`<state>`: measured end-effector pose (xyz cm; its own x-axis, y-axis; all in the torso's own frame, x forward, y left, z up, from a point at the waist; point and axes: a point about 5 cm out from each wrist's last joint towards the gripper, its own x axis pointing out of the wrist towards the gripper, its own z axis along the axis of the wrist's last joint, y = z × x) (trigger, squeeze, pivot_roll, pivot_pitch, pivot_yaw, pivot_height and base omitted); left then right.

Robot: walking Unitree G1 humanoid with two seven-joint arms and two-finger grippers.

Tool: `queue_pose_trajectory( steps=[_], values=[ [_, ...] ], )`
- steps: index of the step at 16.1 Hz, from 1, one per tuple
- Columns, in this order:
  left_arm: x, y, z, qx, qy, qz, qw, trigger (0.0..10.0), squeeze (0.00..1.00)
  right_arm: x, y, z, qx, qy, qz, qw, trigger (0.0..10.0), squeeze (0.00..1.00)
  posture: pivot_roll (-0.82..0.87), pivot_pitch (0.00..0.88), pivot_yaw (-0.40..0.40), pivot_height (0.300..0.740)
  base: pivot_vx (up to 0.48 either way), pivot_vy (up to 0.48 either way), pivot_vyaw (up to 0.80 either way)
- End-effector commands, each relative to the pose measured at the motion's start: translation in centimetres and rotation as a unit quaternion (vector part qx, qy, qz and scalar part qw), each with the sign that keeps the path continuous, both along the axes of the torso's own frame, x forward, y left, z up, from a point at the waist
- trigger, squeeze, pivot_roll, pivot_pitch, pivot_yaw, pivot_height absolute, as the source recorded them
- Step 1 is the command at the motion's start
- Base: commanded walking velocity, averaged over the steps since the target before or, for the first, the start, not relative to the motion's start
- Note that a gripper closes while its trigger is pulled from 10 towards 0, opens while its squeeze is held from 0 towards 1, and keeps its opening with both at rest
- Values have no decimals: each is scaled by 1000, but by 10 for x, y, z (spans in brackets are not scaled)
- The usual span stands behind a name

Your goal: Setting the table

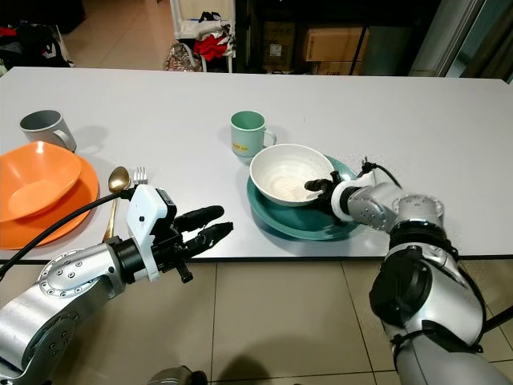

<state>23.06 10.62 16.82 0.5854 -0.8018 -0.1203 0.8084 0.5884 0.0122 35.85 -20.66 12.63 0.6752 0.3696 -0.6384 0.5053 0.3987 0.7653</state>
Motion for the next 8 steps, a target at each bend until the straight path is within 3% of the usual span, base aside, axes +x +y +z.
queue_pose_trajectory(
  steps=[1, 5, 8],
  values=[
    [1, -1, 3, 11, -12, -4, 1000, 10000, 0, 2, -6, 11, -4, -8, -5, 1000, 10000, 1000, 66, 0, 19, 740, 0, 0, 0],
    [1, -1, 3, 13, -14, -4, 1000, 10000, 0, -14, -25, 11, -15, 4, 4, 1000, 10000, 1000, 56, 0, 24, 740, 0, 0, 0],
    [2, -2, 4, 12, -17, -8, 1000, 10000, 0, -28, -39, 21, -33, -16, 17, 999, 10000, 1000, 47, 0, 35, 740, 0, 0, 0]
  ],
)
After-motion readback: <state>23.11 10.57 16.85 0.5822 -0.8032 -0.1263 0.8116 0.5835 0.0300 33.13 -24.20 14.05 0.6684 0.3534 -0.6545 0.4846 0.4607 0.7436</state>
